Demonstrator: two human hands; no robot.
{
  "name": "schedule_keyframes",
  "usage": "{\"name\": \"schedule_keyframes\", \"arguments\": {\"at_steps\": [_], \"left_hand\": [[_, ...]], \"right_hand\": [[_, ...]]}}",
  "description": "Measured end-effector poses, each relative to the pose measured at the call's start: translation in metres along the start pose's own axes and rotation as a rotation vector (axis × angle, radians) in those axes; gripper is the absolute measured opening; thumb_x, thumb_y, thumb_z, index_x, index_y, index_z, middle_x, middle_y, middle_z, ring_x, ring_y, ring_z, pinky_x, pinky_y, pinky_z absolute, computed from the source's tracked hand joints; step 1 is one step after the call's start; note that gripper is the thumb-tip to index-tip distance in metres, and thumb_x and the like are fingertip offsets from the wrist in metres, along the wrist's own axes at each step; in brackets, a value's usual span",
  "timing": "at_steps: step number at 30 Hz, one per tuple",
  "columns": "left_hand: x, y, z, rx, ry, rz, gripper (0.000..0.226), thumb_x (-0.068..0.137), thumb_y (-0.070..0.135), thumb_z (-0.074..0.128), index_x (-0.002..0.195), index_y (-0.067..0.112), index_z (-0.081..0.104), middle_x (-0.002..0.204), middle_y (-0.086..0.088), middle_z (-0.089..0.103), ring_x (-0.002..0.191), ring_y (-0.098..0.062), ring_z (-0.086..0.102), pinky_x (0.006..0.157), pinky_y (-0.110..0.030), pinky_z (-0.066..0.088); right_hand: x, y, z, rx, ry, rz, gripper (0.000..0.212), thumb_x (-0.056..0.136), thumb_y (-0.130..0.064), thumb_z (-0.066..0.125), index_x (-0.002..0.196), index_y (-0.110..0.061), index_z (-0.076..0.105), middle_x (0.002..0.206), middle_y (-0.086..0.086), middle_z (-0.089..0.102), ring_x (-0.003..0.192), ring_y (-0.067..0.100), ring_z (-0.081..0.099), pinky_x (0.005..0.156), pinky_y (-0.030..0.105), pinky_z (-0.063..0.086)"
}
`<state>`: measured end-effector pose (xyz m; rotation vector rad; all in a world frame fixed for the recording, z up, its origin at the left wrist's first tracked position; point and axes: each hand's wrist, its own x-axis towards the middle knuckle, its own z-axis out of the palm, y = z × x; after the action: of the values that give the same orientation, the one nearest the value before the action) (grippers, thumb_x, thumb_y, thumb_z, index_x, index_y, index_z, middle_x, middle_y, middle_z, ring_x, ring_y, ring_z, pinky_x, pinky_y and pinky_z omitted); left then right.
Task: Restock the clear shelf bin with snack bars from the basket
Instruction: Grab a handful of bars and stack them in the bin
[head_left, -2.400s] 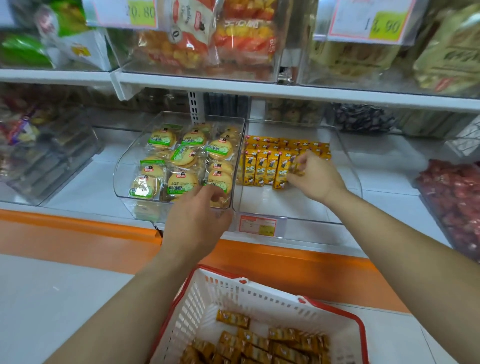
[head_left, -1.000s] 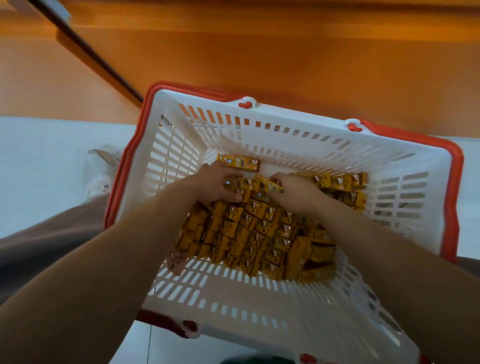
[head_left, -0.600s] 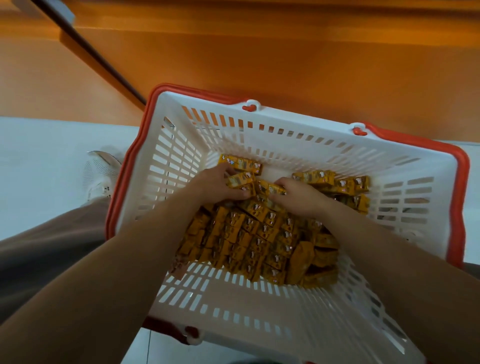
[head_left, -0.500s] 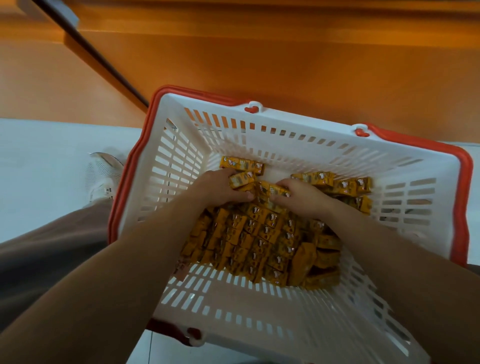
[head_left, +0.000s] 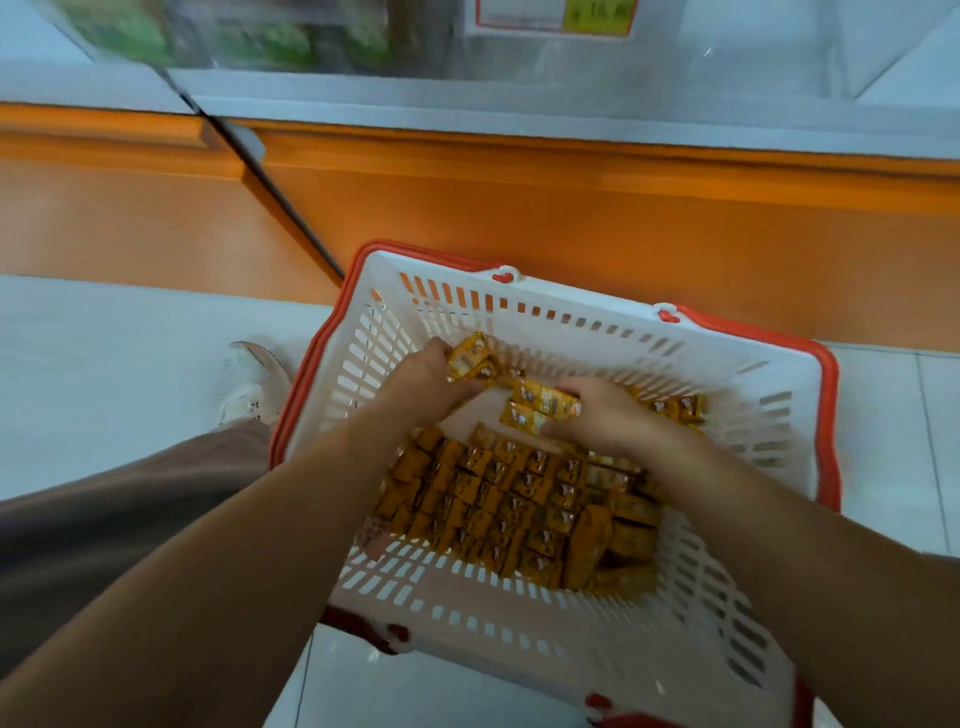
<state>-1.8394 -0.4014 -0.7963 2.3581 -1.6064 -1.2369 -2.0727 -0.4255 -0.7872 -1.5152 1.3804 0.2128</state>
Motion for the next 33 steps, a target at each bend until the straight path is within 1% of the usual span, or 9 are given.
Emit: {"name": "schedule_keyframes", "arguments": {"at_steps": [2, 6, 11, 15, 17, 21, 25, 29, 33], "left_hand": [[-0.019, 0.012, -0.021, -0.049, -0.012, -0.029, 0.062, 0.090, 0.050, 0.072, 0.132, 0.010, 0.050, 0.118, -0.009, 0.065, 0.106, -0.029, 0.064, 0.082, -0.037, 0.053], [-0.070, 0.045, -0.073, -0.201, -0.111, -0.023, 0.038, 0.092, 0.046, 0.072, 0.107, 0.011, 0.065, 0.106, -0.014, 0.073, 0.092, -0.027, 0.070, 0.075, -0.036, 0.054], [-0.149, 0.108, -0.151, -0.692, -0.160, 0.080, 0.021, 0.090, 0.037, 0.076, 0.094, 0.017, 0.071, 0.085, -0.002, 0.073, 0.071, -0.015, 0.069, 0.066, -0.029, 0.058], [-0.205, 0.158, -0.193, -1.031, -0.111, 0.322, 0.012, 0.094, 0.019, 0.070, 0.084, 0.018, 0.076, 0.077, -0.002, 0.070, 0.062, -0.015, 0.065, 0.065, -0.030, 0.056], [-0.223, 0.172, -0.197, -1.097, -0.057, 0.376, 0.005, 0.091, 0.022, 0.073, 0.093, 0.019, 0.077, 0.085, -0.003, 0.074, 0.066, -0.015, 0.069, 0.064, -0.027, 0.054], [-0.243, 0.188, -0.196, -1.219, -0.020, 0.391, 0.049, 0.068, 0.030, 0.082, 0.112, 0.011, 0.072, 0.088, -0.008, 0.076, 0.072, -0.019, 0.073, 0.063, -0.029, 0.059], [-0.237, 0.189, -0.186, -1.258, -0.008, 0.360, 0.057, 0.063, 0.031, 0.087, 0.114, 0.012, 0.070, 0.104, -0.014, 0.078, 0.085, -0.027, 0.077, 0.068, -0.034, 0.062], [-0.225, 0.188, -0.176, -1.265, -0.044, 0.347, 0.044, 0.073, 0.024, 0.086, 0.114, 0.019, 0.073, 0.109, -0.011, 0.078, 0.095, -0.029, 0.077, 0.072, -0.031, 0.061], [-0.216, 0.198, -0.178, -1.279, 0.014, 0.344, 0.028, 0.071, 0.027, 0.087, 0.098, 0.023, 0.080, 0.102, -0.009, 0.080, 0.088, -0.025, 0.078, 0.064, -0.026, 0.060]], "right_hand": [[-0.022, -0.019, -0.015, 0.050, -0.035, -0.013, 0.040, 0.085, -0.029, 0.078, 0.121, -0.022, 0.062, 0.104, -0.006, 0.066, 0.081, 0.009, 0.064, 0.059, 0.024, 0.047], [-0.080, -0.067, -0.055, 0.164, -0.004, -0.055, 0.058, 0.082, -0.029, 0.080, 0.135, -0.027, 0.056, 0.122, -0.003, 0.064, 0.104, 0.019, 0.063, 0.082, 0.035, 0.055], [-0.166, -0.134, -0.113, 0.692, 0.146, -0.237, 0.033, 0.082, -0.009, 0.077, 0.113, -0.015, 0.065, 0.099, 0.006, 0.075, 0.082, 0.019, 0.072, 0.071, 0.037, 0.059], [-0.236, -0.164, -0.148, 0.915, 0.177, -0.420, 0.053, 0.065, -0.020, 0.080, 0.115, -0.010, 0.064, 0.095, 0.007, 0.074, 0.078, 0.016, 0.069, 0.061, 0.031, 0.054], [-0.256, -0.169, -0.154, 0.951, 0.191, -0.480, 0.058, 0.063, -0.021, 0.079, 0.117, -0.009, 0.064, 0.099, 0.007, 0.075, 0.081, 0.016, 0.070, 0.063, 0.030, 0.056], [-0.272, -0.175, -0.155, 1.050, 0.266, -0.568, 0.050, 0.066, -0.020, 0.076, 0.113, -0.007, 0.065, 0.098, 0.010, 0.075, 0.082, 0.018, 0.069, 0.066, 0.030, 0.057], [-0.258, -0.171, -0.144, 1.188, 0.305, -0.564, 0.045, 0.071, -0.018, 0.074, 0.114, -0.008, 0.066, 0.105, 0.012, 0.075, 0.091, 0.023, 0.071, 0.079, 0.038, 0.057], [-0.238, -0.174, -0.135, 1.129, 0.320, -0.545, 0.053, 0.070, -0.025, 0.077, 0.119, -0.010, 0.064, 0.110, 0.013, 0.074, 0.103, 0.033, 0.071, 0.089, 0.050, 0.057], [-0.222, -0.182, -0.137, 1.043, 0.332, -0.567, 0.049, 0.072, -0.028, 0.075, 0.119, -0.015, 0.064, 0.108, 0.006, 0.076, 0.101, 0.025, 0.073, 0.086, 0.044, 0.057]]}}
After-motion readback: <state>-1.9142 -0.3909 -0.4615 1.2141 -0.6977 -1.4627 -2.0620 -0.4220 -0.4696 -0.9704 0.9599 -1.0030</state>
